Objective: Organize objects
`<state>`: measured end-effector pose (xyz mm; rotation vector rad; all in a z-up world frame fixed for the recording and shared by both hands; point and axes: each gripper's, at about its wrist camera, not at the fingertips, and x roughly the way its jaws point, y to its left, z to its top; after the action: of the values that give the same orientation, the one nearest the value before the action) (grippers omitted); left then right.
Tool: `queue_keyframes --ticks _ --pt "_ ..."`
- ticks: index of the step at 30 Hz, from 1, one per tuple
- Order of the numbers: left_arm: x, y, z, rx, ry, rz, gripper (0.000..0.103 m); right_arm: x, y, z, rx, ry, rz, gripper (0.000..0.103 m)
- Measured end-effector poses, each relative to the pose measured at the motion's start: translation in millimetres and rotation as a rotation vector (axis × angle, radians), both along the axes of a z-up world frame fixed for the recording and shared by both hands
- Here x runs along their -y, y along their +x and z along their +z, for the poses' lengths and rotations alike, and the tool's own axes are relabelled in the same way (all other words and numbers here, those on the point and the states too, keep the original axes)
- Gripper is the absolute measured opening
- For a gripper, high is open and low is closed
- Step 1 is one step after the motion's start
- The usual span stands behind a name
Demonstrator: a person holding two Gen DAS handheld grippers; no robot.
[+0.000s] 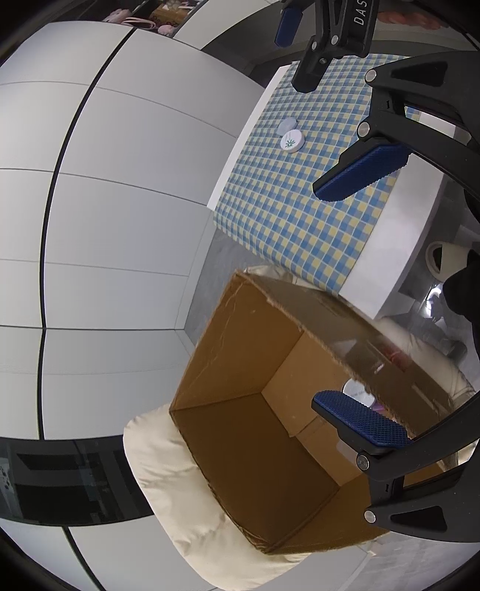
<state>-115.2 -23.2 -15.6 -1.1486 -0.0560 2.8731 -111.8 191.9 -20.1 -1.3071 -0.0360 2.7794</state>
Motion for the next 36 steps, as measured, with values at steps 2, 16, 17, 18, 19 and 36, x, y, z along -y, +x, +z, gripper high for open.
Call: queue_keyframes --ticks 2,16,17,18,19,36 --pt "-5 -1 0 -0.002 0.0 -0.007 0.102 -4 2 0 0.0 0.0 -0.008 0.103" --pt "-37 -2 -3 0.005 0.0 -0.066 0.102 -33 16 1 0.004 0.0 -0.059 0.103" --pt "-40 -2 -4 0.006 0.0 -0.071 0.102 -34 17 1 0.004 0.001 -0.062 0.103" --pt "-41 -2 -4 0.006 0.001 -0.074 0.102 -36 18 1 0.004 0.001 -0.066 0.103" --pt "-44 -1 -4 0.006 0.001 -0.079 0.102 -38 19 1 0.005 0.001 -0.069 0.103" --pt "-85 -3 -8 0.026 0.009 -0.151 0.102 -79 39 0 0.015 0.003 -0.146 0.103"
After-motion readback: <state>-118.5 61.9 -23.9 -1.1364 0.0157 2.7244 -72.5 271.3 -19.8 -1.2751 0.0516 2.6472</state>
